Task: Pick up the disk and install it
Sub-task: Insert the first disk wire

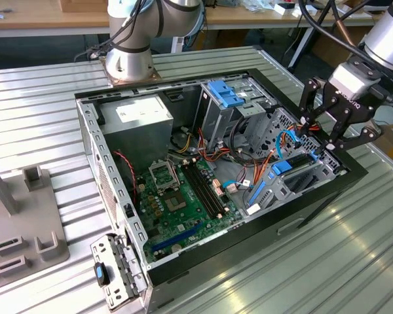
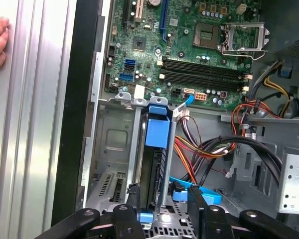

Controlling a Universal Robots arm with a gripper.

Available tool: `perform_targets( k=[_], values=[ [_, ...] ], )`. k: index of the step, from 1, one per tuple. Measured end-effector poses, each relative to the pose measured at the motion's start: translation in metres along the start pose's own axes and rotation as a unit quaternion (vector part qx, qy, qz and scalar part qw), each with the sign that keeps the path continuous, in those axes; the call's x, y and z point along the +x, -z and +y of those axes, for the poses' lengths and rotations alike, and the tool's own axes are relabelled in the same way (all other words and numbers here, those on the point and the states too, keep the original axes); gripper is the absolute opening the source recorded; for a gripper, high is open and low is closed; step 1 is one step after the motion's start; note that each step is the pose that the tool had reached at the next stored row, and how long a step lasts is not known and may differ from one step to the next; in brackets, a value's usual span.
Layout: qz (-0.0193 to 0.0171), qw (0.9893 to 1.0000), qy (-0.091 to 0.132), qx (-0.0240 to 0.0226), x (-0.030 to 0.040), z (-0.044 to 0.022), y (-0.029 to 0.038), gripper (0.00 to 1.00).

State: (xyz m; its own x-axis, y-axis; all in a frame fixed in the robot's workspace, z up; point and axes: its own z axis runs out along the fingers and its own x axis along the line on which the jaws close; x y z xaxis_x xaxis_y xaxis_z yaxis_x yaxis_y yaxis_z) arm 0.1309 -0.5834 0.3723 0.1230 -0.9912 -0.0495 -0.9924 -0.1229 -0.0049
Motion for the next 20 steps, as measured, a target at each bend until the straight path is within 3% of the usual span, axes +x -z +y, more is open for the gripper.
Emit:
perform_targets(
  k=[4, 8, 12, 16, 18, 20],
  values=[
    [0.0001, 1.0000, 0.001, -0.0001, -0.0027, -0.0049, -0.0001, 0.51],
    [0.0000, 1.0000, 0.006, -0.0003, -0.0132, -0.0145, -0.0007, 0.51],
    [-0.0001, 1.0000, 0.006, -0.0003, -0.0138, -0.0149, -0.0008, 0.51],
    [0.0000, 0.9999, 0.011, -0.0006, -0.0173, -0.0210, -0.0010, 0.51],
    [0.0000, 0.9999, 0.012, -0.0006, -0.0177, -0.0259, -0.0010, 0.51],
    [0.0000, 0.9999, 0.012, -0.0006, -0.0165, -0.0370, -0.0010, 0.51]
  ],
)
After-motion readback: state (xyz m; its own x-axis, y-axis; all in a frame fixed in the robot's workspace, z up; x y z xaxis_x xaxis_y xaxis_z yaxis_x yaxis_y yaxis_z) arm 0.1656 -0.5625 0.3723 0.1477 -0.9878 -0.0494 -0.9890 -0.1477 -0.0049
